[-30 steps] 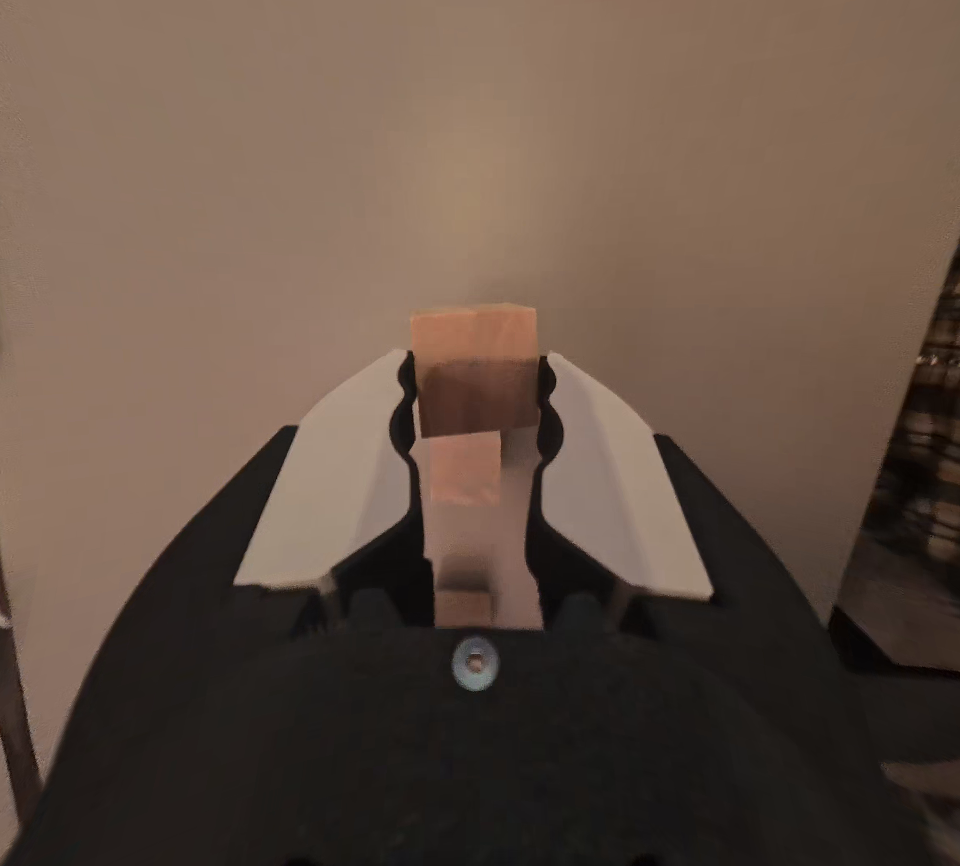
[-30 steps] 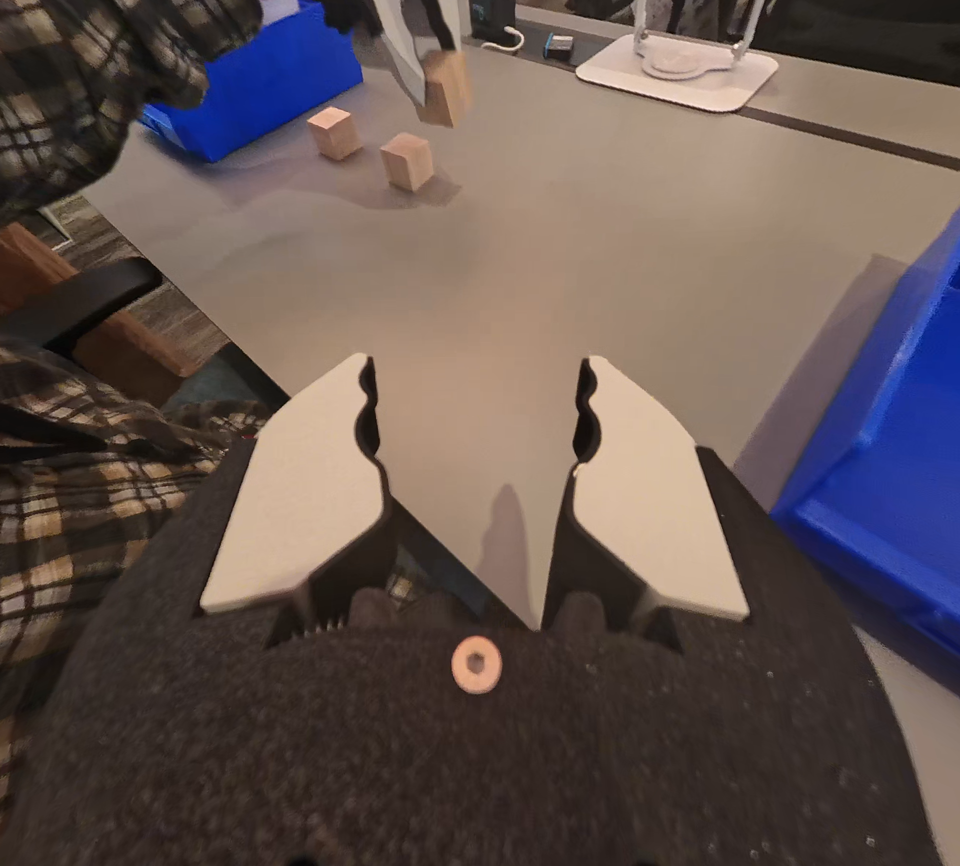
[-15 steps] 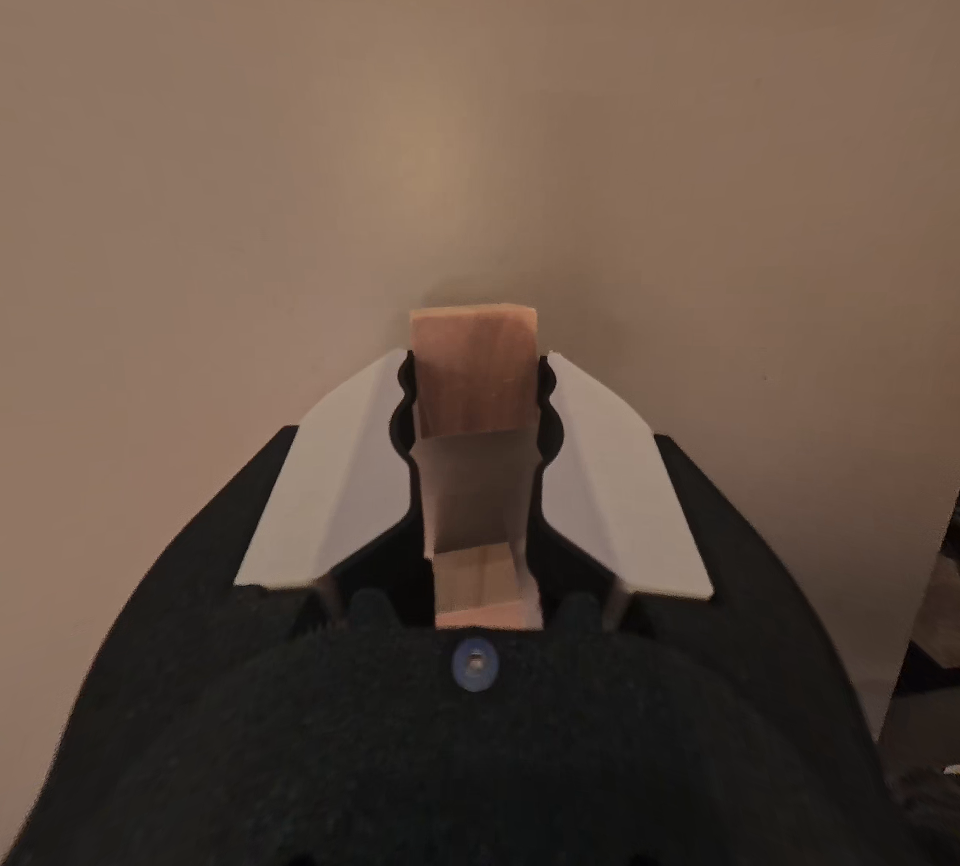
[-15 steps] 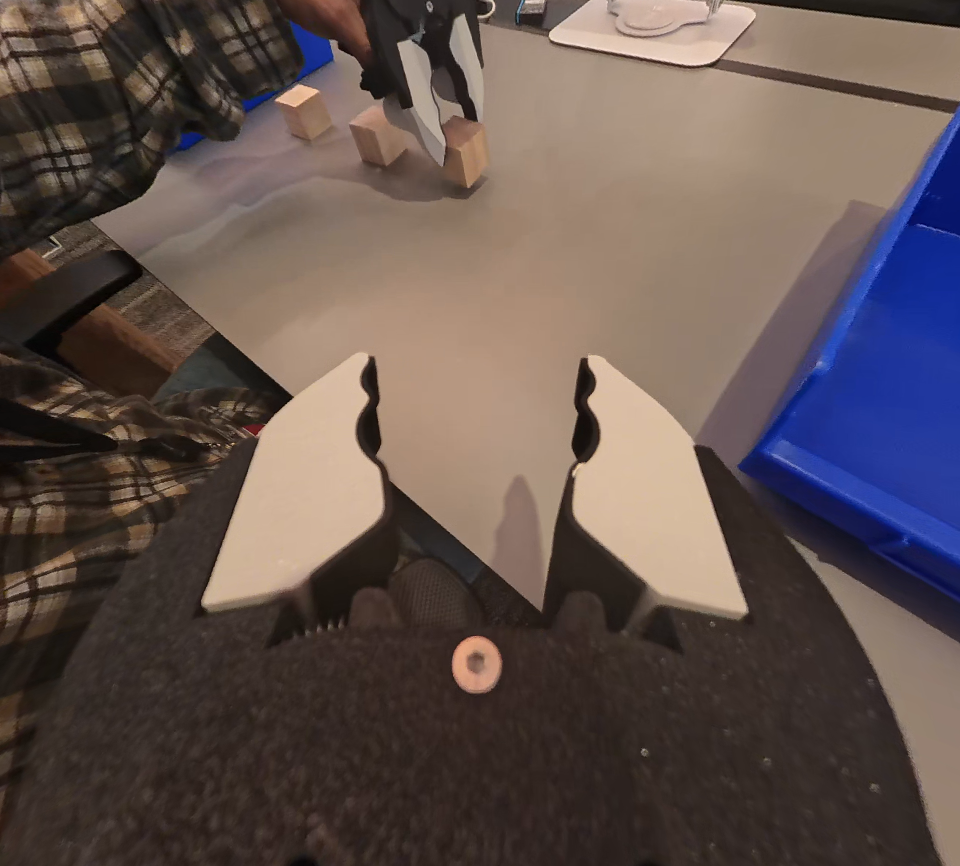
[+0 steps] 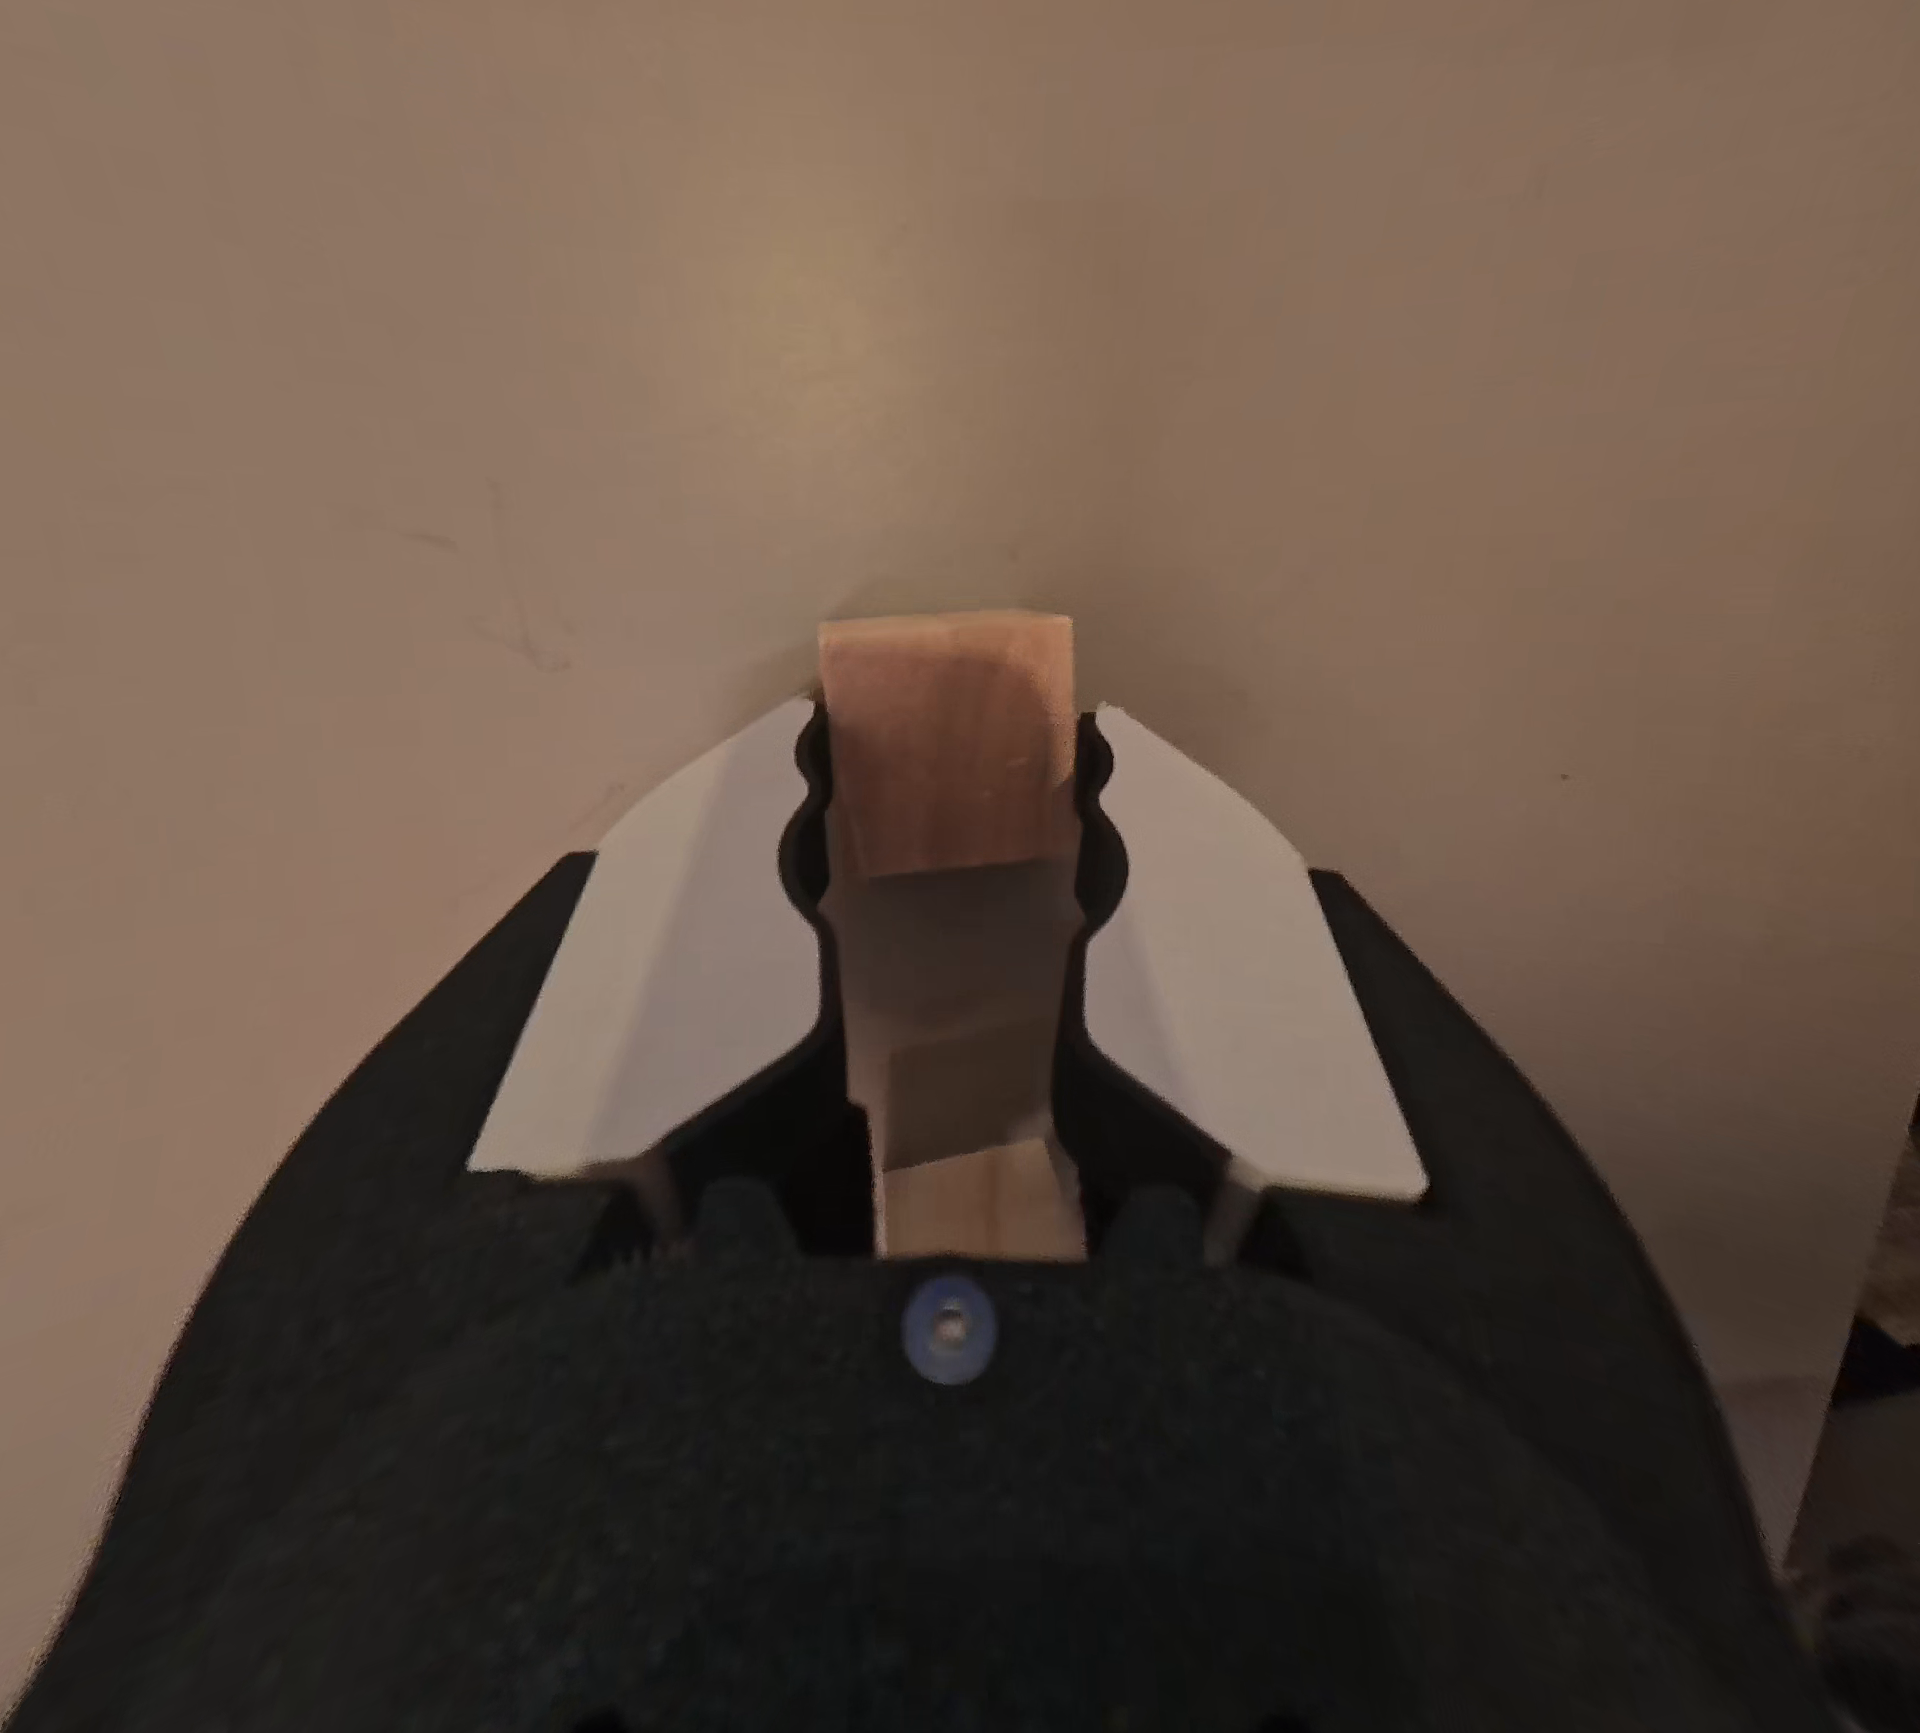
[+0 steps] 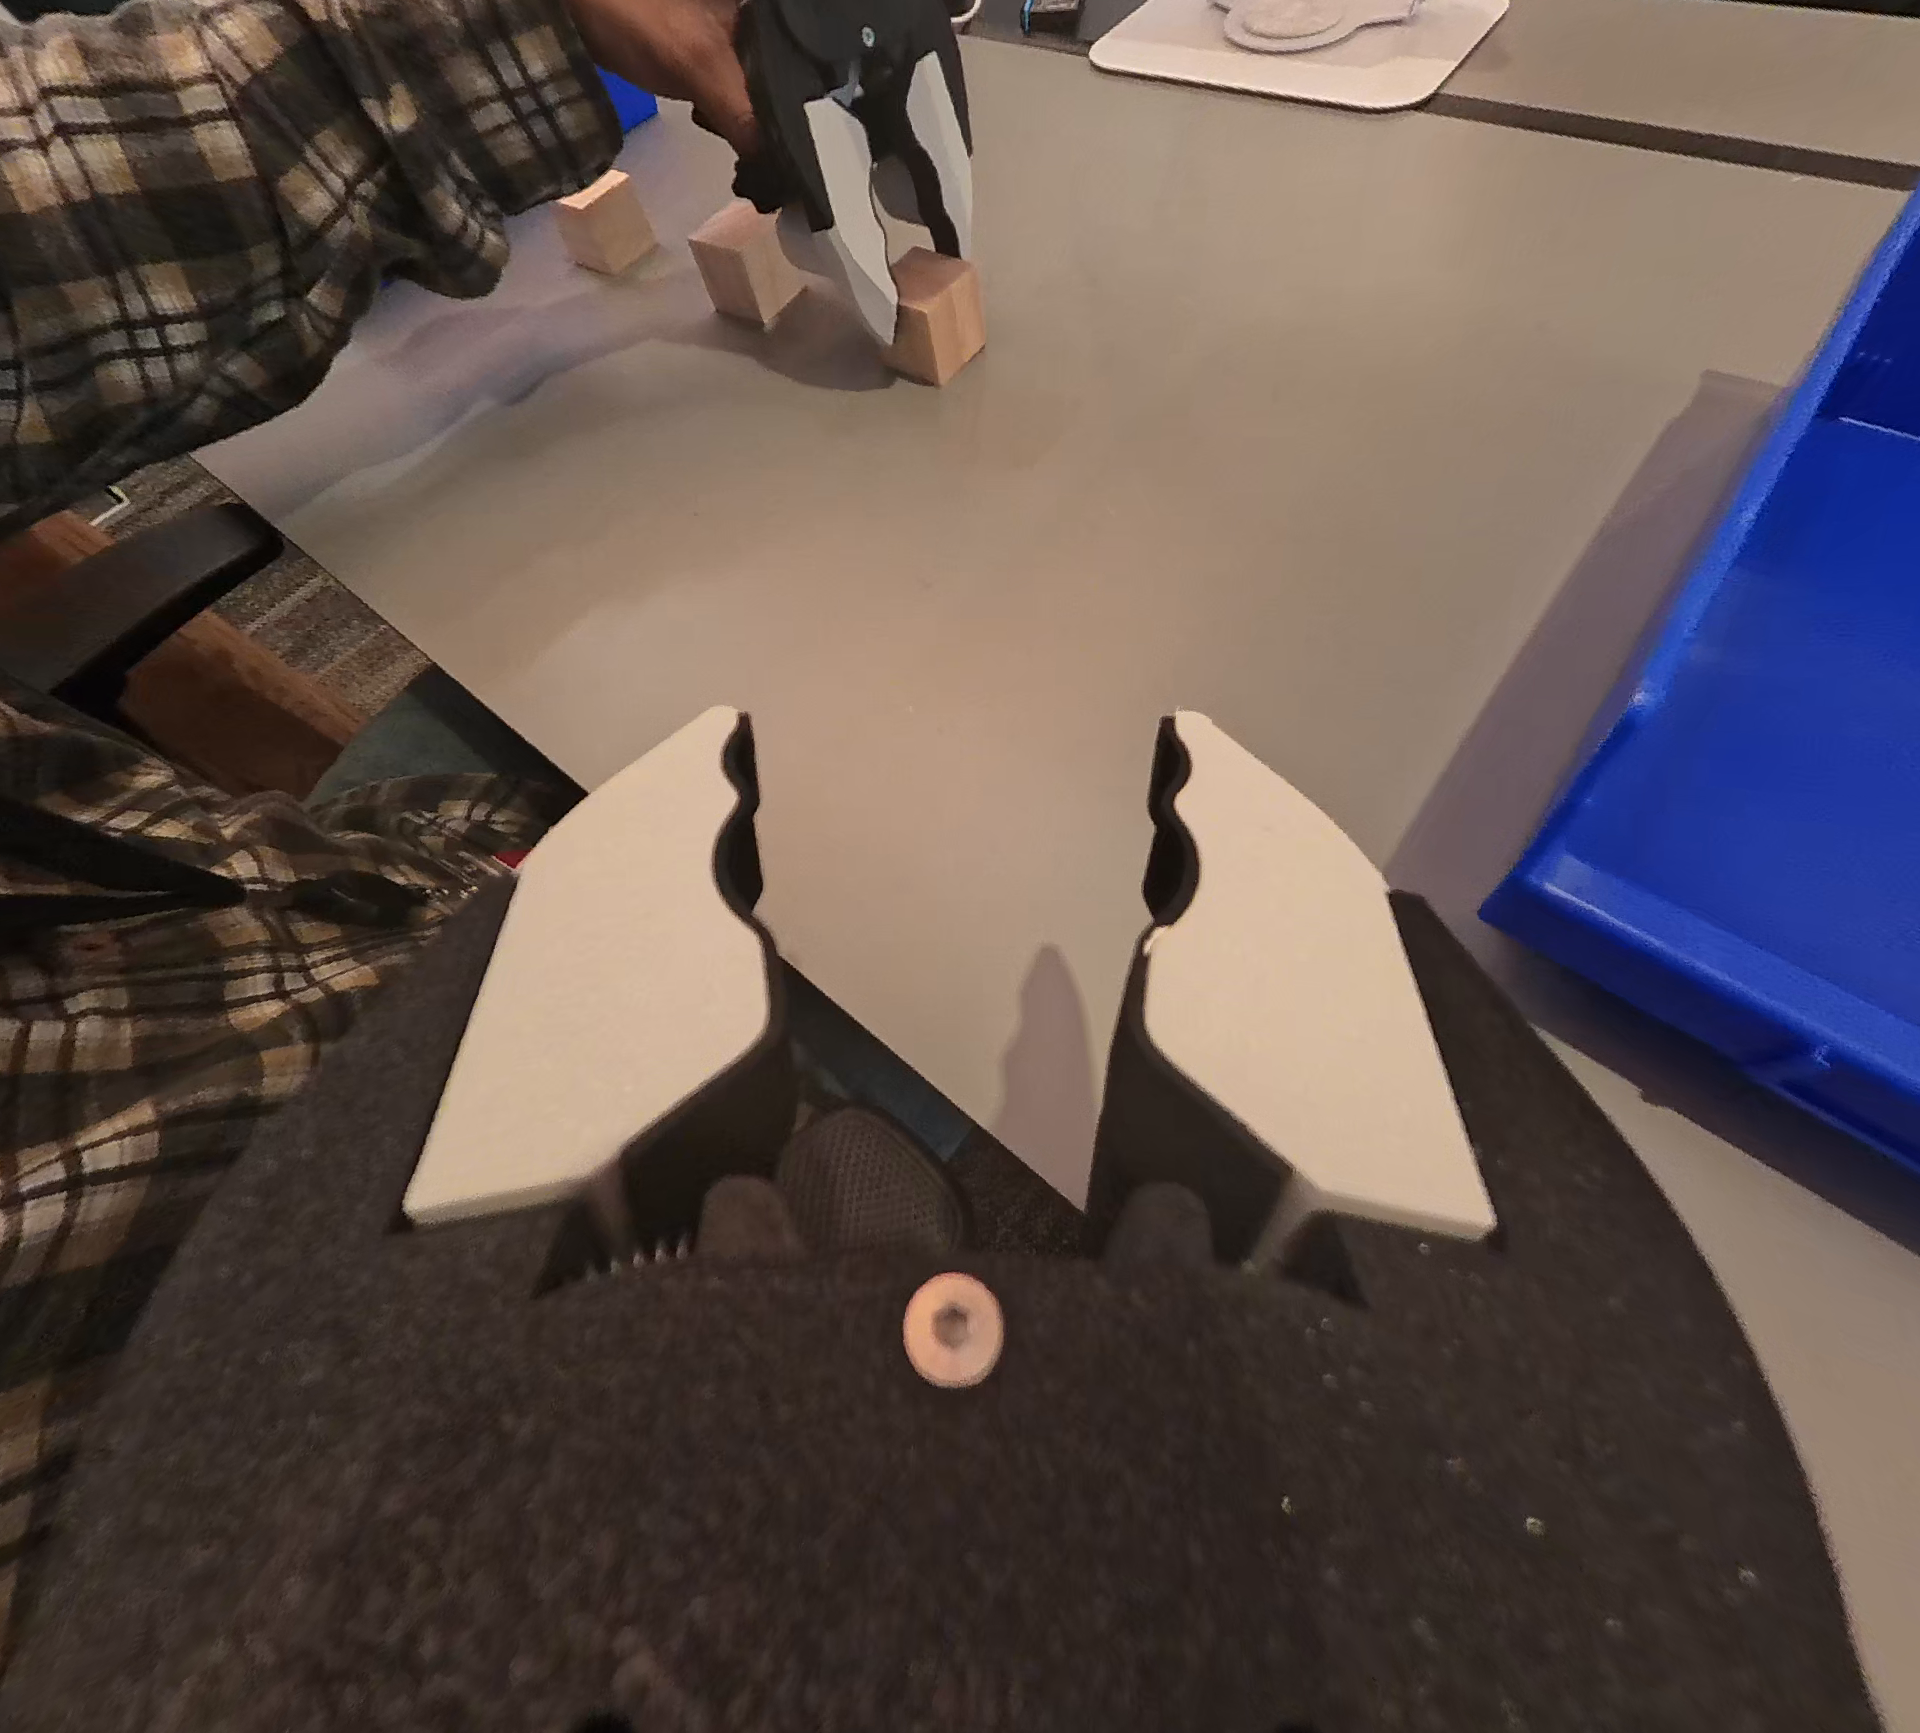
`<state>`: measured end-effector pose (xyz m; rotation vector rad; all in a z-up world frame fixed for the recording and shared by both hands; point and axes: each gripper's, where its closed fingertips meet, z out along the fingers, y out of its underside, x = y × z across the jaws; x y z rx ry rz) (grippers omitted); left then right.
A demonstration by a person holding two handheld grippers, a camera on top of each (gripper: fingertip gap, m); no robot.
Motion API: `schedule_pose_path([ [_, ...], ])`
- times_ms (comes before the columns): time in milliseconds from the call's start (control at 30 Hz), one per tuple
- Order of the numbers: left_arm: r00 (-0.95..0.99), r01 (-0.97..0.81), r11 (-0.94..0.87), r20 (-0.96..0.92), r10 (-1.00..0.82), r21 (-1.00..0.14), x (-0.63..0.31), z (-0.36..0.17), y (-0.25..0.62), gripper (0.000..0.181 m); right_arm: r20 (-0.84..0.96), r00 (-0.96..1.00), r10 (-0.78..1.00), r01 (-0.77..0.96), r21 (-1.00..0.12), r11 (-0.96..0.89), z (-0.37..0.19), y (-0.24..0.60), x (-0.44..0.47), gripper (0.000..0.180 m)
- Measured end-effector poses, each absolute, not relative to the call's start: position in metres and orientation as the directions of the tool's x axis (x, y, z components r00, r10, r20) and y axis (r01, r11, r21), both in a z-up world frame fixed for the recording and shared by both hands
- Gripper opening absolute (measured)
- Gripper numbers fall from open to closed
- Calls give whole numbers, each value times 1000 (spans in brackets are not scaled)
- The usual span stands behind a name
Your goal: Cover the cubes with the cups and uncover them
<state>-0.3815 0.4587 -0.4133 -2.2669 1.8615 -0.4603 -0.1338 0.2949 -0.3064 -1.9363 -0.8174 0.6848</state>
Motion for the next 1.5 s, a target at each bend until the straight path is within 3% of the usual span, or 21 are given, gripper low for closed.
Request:
schedule_pose_path([
  [33, 172, -922, -206, 132, -976, -327, -381, -414, 459, 45, -136, 627, 767, 271, -885, -379, -307, 295, -134, 72],
  [233, 257, -891, -258, 55, -965, -374, -399, -383, 469, 94, -123, 627, 769, 263, -896, -358, -300, 295, -134, 74],
  [367, 373, -803, -295, -51, -926, -518, -452, -298, 461, 93, -129, 613, 780, 246, -907, -343, -299, 295, -138, 74],
  [567, 538, -778, -430, -132, -832, -459, -609, -247, 395, 81, -143, 580, 802, 241, -910, -337, -303, 295, -151, 74],
  [767, 690, -708, -627, -129, -712, -325, -724, -280, 332, 83, -123, 547, 828, 267, -912, -311, -297, 297, -172, 74],
  [867, 735, -665, -663, -143, -662, -344, -754, -291, 315, 81, -109, 535, 837, 287, -909, -302, -294, 297, -180, 74],
  [967, 743, -644, -669, -98, -662, -372, -767, -307, 303, 73, -96, 526, 845, 304, -907, -292, -288, 299, -186, 74],
  [1500, 660, -742, -655, 11, -751, -141, -771, -391, 291, 68, -54, 521, 852, 358, -892, -275, -281, 296, -200, 75],
])
